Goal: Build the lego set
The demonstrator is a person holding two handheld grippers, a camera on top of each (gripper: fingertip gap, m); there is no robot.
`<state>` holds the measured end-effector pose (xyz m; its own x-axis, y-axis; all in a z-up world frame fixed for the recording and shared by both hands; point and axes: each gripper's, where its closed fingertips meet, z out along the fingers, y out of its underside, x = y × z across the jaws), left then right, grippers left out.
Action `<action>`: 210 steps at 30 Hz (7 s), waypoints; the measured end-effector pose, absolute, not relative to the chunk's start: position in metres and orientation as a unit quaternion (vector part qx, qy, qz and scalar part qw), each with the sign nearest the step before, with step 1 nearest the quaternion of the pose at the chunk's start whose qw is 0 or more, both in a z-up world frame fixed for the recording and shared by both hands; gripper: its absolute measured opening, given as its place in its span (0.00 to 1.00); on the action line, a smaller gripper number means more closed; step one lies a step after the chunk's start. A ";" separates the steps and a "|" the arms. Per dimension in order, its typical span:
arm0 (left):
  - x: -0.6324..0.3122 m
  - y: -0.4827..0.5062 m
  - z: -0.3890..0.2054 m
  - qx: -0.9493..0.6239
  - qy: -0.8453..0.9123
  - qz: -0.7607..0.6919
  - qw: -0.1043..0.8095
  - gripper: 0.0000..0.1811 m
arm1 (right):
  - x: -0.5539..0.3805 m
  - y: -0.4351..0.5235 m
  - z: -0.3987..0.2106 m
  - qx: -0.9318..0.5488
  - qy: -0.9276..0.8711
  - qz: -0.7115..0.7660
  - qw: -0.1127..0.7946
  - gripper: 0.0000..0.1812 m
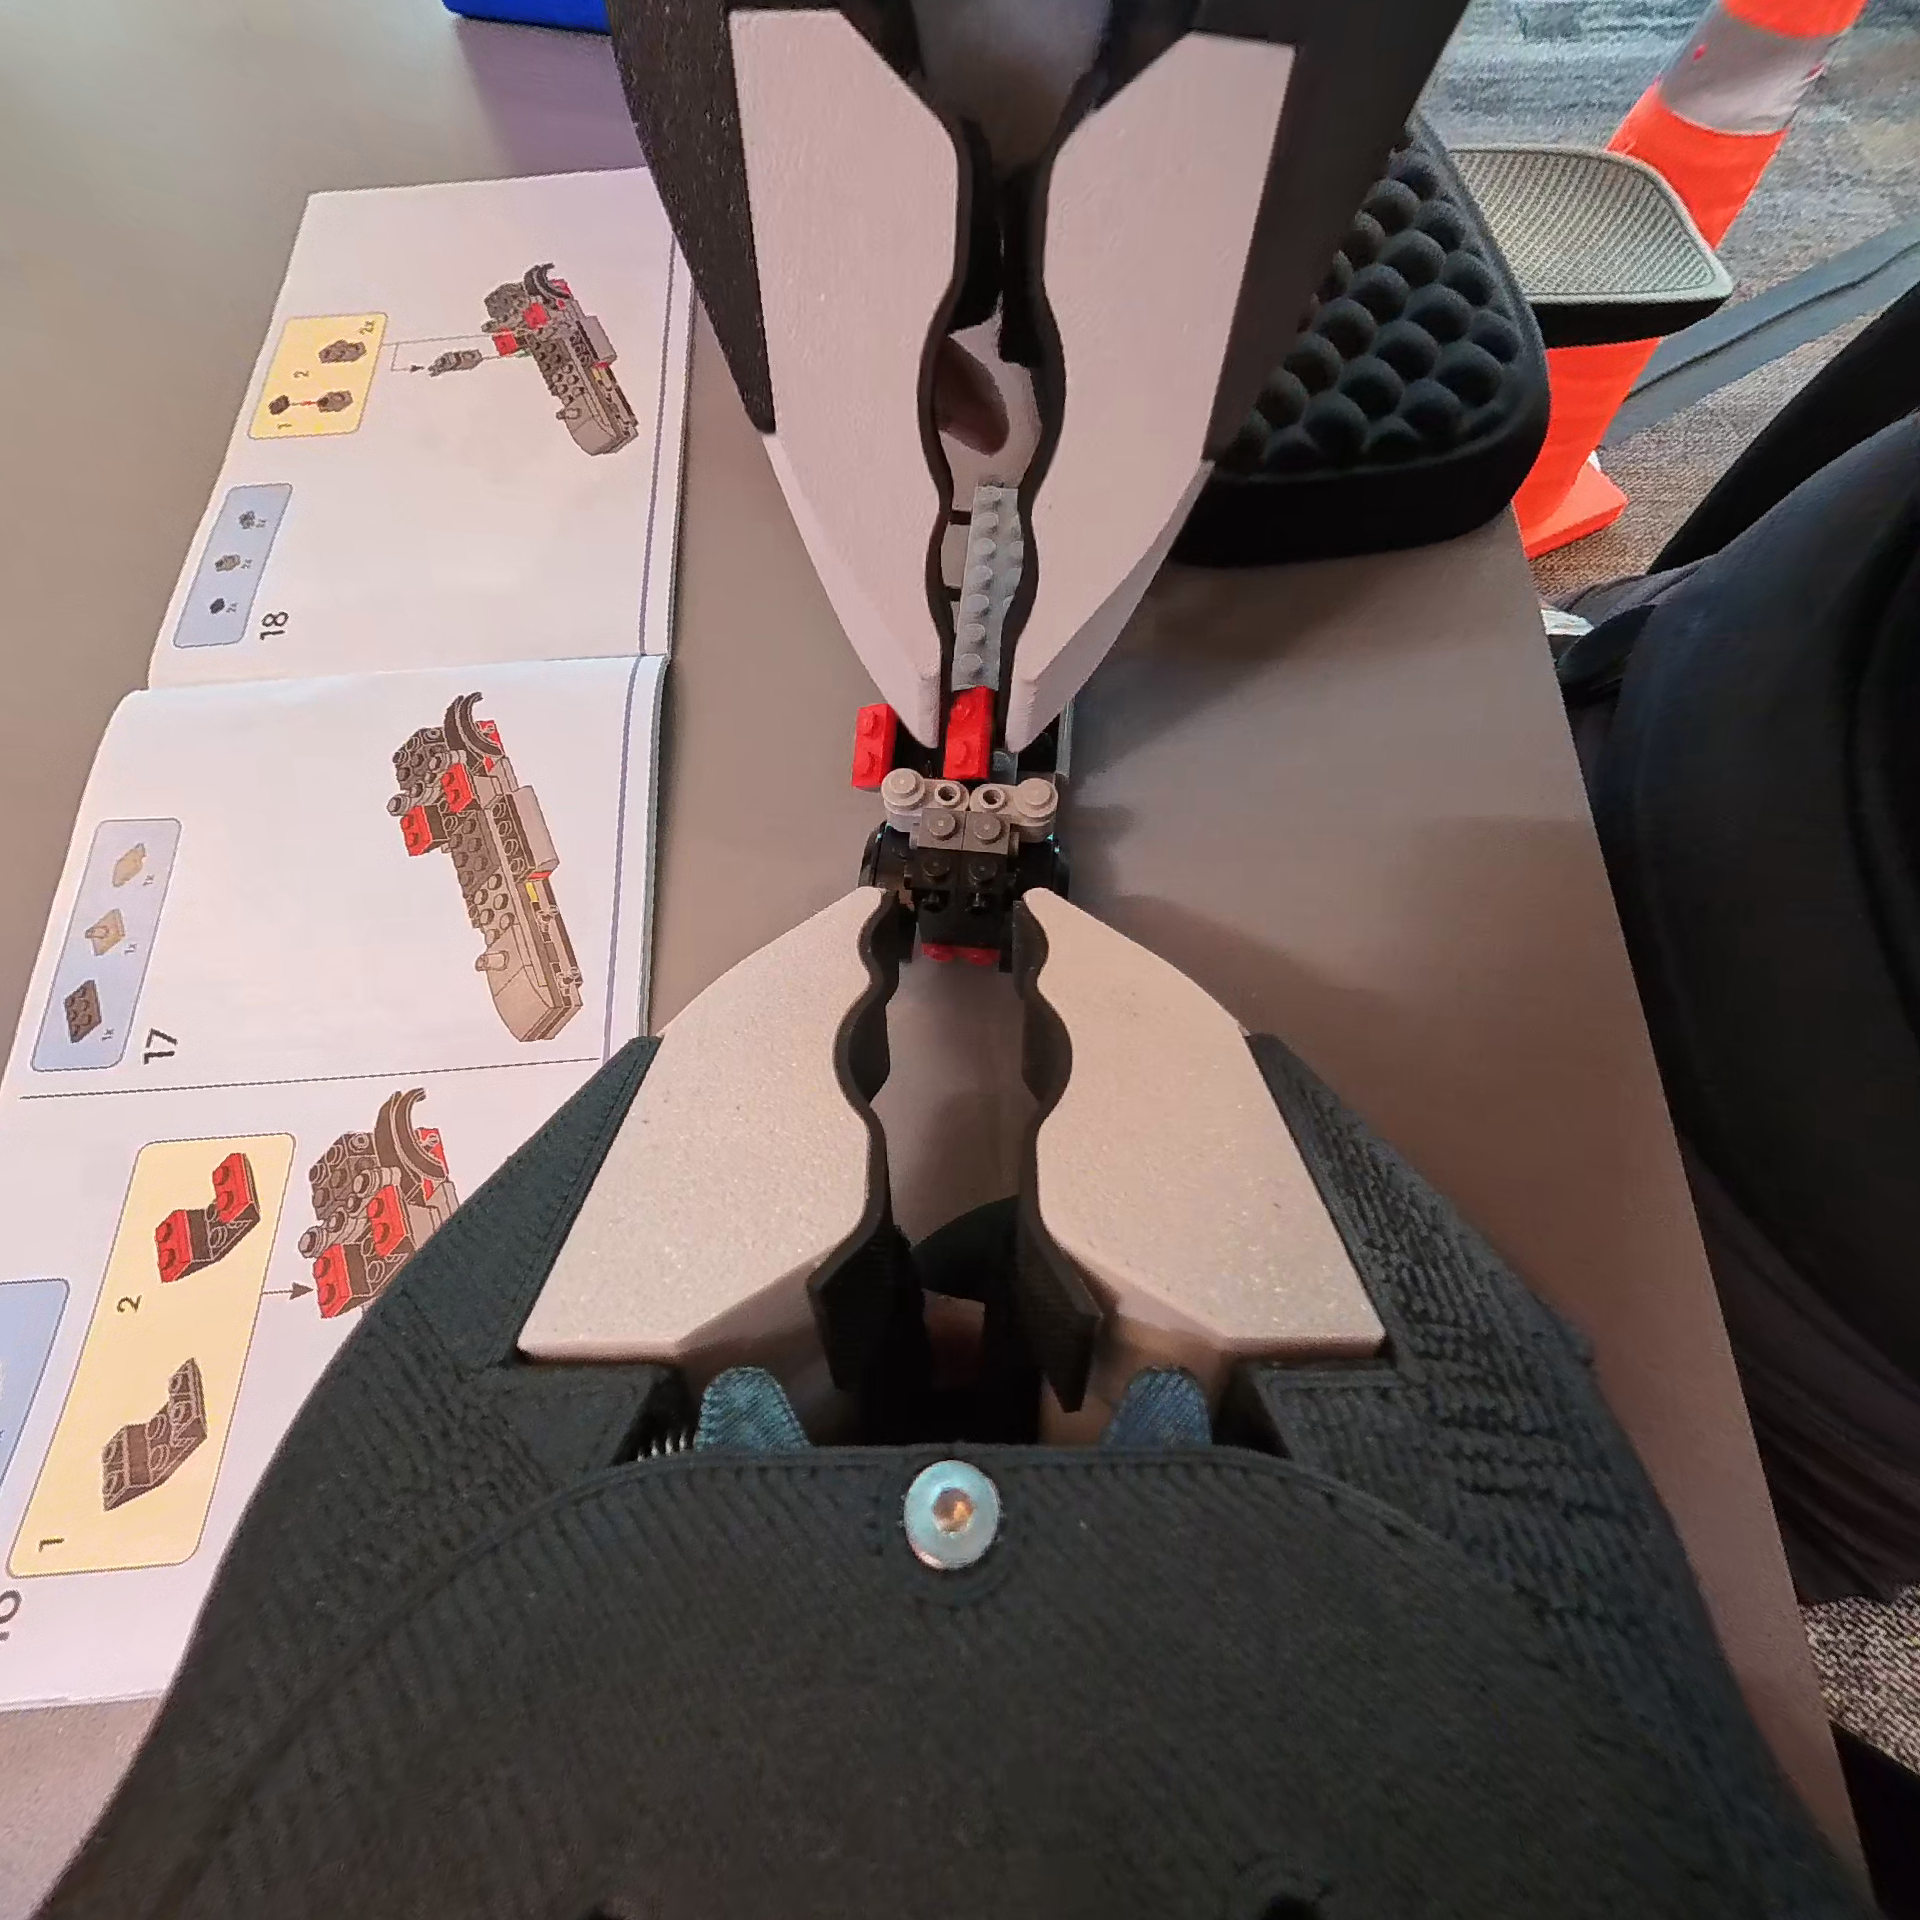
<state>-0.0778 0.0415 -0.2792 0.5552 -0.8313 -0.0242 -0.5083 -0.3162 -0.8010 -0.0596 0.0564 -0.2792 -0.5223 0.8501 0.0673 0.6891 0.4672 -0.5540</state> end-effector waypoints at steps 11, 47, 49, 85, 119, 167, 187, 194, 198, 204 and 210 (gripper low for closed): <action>-0.078 0.042 -0.280 -0.788 0.426 -0.198 0.398 0.13 | -0.052 0.054 -0.267 -0.416 -0.804 0.260 0.336 0.05; -0.072 0.036 -0.299 -0.794 0.485 -0.163 0.329 0.24 | -0.052 0.044 -0.286 -0.331 -0.857 0.230 0.321 0.12; -0.072 0.036 -0.299 -0.794 0.485 -0.166 0.326 0.24 | -0.052 0.043 -0.286 -0.328 -0.865 0.222 0.309 0.13; -0.072 0.035 -0.303 -0.804 0.476 -0.186 0.303 0.24 | -0.037 0.028 -0.269 -0.416 -0.789 0.385 0.237 0.23; -0.072 0.035 -0.303 -0.804 0.475 -0.191 0.302 0.24 | -0.032 0.031 -0.272 -0.327 -0.835 0.329 0.296 0.19; -0.075 0.039 -0.302 -0.813 0.461 -0.178 0.308 0.24 | -0.033 0.069 -0.272 -0.465 -0.766 0.340 0.284 0.37; -0.162 0.068 -0.257 -0.871 0.229 -0.070 0.430 0.31 | -0.064 0.106 -0.234 -0.483 -0.676 0.420 0.365 0.27; -0.183 0.092 -0.281 -0.902 0.164 -0.039 0.397 0.33 | -0.093 0.165 -0.261 -0.596 -0.641 0.312 0.370 0.35; -0.196 0.104 -0.287 -0.895 0.156 -0.003 0.417 0.33 | -0.103 0.169 -0.276 -0.623 -0.612 0.328 0.361 0.35; -0.199 0.102 -0.295 -0.888 0.193 0.029 0.416 0.30 | -0.090 0.185 -0.298 -0.637 -0.639 0.257 0.345 0.33; -0.203 0.103 -0.291 -0.887 0.169 0.018 0.430 0.30 | -0.088 0.174 -0.301 -0.644 -0.638 0.296 0.301 0.30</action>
